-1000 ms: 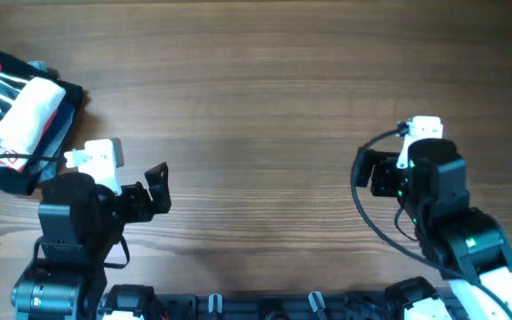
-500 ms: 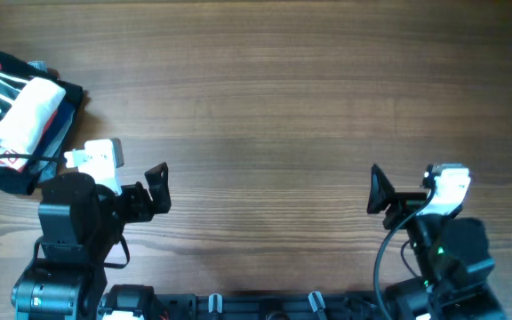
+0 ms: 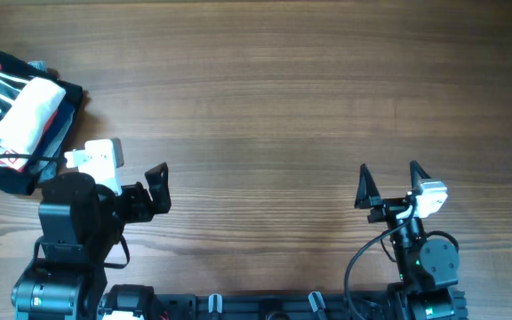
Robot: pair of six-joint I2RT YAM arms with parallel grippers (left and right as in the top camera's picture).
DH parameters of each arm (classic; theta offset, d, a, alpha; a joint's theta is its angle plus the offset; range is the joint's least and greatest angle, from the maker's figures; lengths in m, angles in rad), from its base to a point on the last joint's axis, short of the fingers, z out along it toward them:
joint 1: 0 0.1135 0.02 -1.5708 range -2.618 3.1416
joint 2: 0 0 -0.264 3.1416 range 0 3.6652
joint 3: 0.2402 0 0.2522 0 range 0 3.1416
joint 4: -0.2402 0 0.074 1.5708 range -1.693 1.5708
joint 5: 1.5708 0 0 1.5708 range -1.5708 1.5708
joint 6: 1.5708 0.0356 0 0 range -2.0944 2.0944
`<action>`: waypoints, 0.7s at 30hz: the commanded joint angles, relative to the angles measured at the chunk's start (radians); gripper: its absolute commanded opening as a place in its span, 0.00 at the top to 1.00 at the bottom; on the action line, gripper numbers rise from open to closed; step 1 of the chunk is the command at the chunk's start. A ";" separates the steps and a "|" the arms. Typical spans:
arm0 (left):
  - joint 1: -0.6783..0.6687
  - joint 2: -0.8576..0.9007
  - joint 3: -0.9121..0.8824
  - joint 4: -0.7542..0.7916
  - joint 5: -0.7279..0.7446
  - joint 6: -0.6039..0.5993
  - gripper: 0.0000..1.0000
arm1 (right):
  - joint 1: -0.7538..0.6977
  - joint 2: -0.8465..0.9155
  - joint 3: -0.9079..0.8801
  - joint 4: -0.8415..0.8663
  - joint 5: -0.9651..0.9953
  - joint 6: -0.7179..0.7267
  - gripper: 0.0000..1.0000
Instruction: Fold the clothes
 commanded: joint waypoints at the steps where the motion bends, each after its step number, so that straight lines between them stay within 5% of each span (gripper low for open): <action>1: -0.004 -0.004 -0.005 0.003 -0.013 0.005 0.00 | -0.005 -0.013 -0.001 0.000 -0.068 -0.124 0.00; 21: -0.004 -0.004 -0.005 0.003 -0.013 0.005 0.00 | -0.005 -0.011 -0.001 0.002 -0.072 -0.099 0.00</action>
